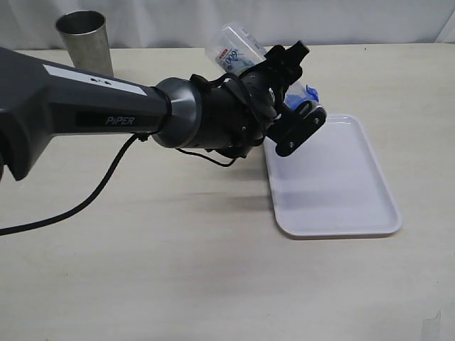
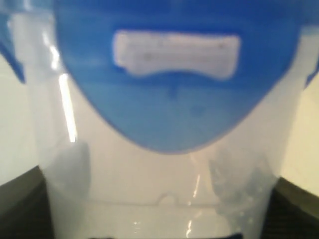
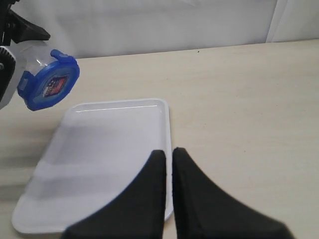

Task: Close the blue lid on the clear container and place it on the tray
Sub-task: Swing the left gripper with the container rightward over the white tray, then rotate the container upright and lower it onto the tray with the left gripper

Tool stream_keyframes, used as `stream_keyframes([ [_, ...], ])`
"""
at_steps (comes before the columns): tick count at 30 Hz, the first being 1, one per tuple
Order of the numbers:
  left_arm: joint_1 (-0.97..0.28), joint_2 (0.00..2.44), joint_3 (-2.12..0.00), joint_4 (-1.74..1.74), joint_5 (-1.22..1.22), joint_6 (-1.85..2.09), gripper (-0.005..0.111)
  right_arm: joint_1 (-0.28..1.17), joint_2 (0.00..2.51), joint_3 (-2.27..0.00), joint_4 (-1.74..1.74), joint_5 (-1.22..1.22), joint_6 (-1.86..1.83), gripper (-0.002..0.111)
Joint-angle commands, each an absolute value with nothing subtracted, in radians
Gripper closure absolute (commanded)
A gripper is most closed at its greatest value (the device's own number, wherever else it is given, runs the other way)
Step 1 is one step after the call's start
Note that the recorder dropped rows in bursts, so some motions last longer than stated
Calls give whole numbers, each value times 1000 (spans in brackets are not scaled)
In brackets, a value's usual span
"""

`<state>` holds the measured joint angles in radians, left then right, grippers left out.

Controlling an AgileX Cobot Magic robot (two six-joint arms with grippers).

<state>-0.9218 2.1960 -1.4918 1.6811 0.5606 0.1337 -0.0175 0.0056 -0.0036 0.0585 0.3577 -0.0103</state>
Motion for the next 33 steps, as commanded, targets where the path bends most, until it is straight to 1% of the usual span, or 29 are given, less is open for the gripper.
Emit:
stream_keyframes([
  [1, -920, 2186, -1500, 1656, 488, -66, 107, -21, 0, 0, 64, 348, -6, 104],
  [4, -906, 2184, -1503, 1659, 374, -286, 107, -21, 0, 0, 64, 348, -6, 104],
  [7, -867, 2184, -1522, 1659, 189, -542, 107, -21, 0, 0, 64, 348, -6, 104],
  [13, -757, 2186, -1564, 1645, -180, -913, 107, -21, 0, 0, 64, 348, -6, 104],
  [18, -700, 2192, -1568, 1306, -477, -906, 107, -21, 0, 0, 64, 348, -6, 104],
  [23, -692, 2246, -1568, 964, -698, -805, 107, -21, 0, 0, 64, 348, -6, 104],
  [28, -694, 2345, -1568, 736, -984, -658, 107, -21, 0, 0, 64, 348, -6, 104],
  [30, -694, 2390, -1568, 654, -1053, -608, 107, -21, 0, 0, 64, 348, -6, 104],
  [33, -694, 2444, -1571, 626, -1069, -601, 107, -21, 0, 0, 64, 348, -6, 104],
])
